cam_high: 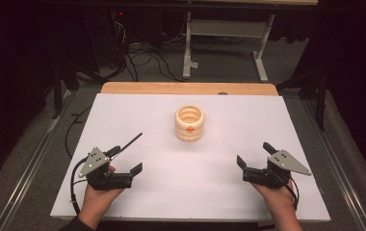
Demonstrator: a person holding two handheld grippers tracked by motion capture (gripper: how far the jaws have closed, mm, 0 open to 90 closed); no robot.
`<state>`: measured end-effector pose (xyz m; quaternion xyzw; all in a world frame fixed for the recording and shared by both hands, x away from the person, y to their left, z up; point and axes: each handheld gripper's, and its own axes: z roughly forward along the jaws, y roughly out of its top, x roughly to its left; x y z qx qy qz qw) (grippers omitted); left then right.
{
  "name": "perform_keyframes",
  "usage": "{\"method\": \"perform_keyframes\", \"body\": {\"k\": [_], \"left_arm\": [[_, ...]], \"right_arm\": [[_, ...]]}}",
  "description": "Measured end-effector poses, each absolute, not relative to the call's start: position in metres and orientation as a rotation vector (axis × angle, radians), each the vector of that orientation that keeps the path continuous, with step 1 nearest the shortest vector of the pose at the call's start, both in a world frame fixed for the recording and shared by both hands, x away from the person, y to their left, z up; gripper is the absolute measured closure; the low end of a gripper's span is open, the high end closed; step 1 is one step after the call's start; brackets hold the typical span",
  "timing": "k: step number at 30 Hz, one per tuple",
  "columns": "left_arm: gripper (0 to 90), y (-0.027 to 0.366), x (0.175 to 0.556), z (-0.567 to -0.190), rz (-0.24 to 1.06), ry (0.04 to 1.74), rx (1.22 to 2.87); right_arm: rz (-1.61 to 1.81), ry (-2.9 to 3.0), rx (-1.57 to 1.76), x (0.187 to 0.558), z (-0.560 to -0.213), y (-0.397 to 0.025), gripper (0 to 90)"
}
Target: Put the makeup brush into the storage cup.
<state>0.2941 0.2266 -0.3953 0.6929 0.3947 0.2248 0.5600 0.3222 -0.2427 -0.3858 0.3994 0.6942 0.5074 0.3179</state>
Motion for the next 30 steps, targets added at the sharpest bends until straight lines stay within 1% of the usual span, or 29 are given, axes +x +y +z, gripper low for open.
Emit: {"method": "perform_keyframes", "body": {"k": [30], "left_arm": [[0.5,0.2222,0.3005,-0.4009,0.504,0.977,1.747]], "right_arm": [[1.329,1.834,1.053,0.3231,-0.3872,-0.2431,1.1]]}}
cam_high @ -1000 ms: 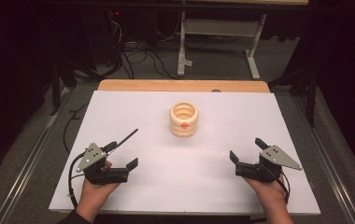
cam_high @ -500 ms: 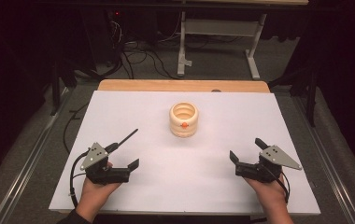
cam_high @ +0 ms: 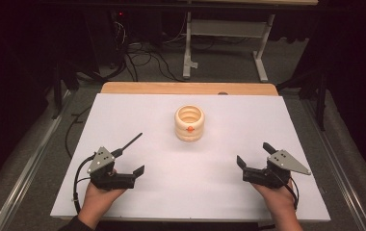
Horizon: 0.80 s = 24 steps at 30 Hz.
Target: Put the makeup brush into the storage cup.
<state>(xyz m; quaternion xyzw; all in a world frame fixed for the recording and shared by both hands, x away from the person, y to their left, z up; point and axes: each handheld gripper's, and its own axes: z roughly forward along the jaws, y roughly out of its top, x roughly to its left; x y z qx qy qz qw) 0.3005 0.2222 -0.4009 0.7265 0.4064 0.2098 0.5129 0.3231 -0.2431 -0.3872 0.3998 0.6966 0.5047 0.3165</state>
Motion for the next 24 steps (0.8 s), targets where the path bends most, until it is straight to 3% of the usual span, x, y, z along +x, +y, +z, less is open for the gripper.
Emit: {"method": "perform_keyframes", "body": {"k": [24], "left_arm": [[0.5,0.2184,0.3078,-0.4094,0.46,1.037,1.888]], "right_arm": [[1.317,1.84,1.051,0.324,-0.3884,-0.2431,1.1]]}}
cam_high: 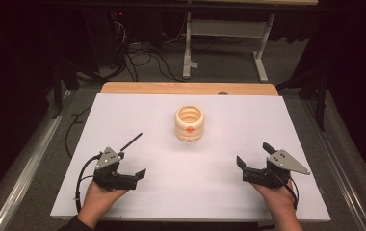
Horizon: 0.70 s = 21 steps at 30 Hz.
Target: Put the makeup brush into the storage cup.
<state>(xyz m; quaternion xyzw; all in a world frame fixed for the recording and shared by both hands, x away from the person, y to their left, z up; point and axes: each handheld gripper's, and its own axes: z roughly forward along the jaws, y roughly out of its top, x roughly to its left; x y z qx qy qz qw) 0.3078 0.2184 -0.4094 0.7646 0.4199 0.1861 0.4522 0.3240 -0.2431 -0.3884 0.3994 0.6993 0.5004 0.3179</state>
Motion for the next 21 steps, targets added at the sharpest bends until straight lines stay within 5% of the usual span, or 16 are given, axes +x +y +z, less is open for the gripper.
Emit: {"method": "perform_keyframes", "body": {"k": [21], "left_arm": [[0.5,0.2135,0.3115,-0.4157,0.437,1.074,1.992]], "right_arm": [[1.311,1.843,1.047,0.3245,-0.3891,-0.2428,1.1]]}}
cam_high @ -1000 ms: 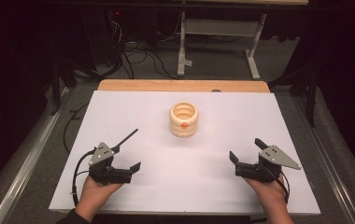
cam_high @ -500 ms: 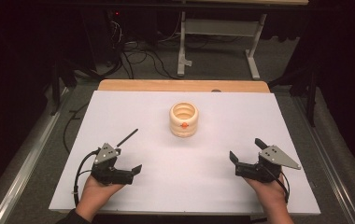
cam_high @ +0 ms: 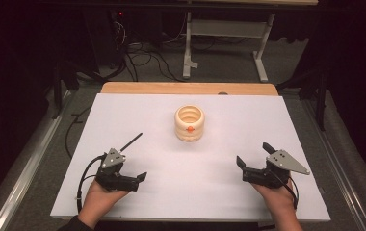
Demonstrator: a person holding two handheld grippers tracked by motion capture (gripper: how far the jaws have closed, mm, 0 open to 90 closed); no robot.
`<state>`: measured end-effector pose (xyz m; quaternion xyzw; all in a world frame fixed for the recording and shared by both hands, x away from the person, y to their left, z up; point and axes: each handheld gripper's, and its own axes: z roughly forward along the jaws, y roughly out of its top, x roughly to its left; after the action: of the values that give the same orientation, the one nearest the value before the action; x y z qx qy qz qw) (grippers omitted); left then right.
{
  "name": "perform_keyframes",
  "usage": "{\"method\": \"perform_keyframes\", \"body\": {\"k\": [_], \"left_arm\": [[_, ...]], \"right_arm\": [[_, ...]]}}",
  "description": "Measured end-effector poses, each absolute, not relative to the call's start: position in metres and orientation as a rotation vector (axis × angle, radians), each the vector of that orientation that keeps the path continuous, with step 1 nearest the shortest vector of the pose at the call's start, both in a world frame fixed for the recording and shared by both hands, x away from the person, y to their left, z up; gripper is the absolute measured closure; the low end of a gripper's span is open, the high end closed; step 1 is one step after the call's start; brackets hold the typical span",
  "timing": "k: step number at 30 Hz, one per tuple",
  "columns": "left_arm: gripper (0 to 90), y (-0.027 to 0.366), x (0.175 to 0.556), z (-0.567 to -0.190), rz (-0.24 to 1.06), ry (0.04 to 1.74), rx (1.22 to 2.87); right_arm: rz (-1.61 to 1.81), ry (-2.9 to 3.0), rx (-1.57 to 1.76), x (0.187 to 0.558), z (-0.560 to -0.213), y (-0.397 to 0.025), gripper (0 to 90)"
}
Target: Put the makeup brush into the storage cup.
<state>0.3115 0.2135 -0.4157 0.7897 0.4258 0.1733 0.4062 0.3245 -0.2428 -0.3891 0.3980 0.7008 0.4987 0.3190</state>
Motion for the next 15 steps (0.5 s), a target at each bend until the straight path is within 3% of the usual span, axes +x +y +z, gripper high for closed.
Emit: {"method": "perform_keyframes", "body": {"k": [15], "left_arm": [[0.5,0.2104,0.3133,-0.4191,0.431,1.1,2.06]], "right_arm": [[1.296,1.837,1.049,0.3249,-0.3901,-0.242,1.1]]}}
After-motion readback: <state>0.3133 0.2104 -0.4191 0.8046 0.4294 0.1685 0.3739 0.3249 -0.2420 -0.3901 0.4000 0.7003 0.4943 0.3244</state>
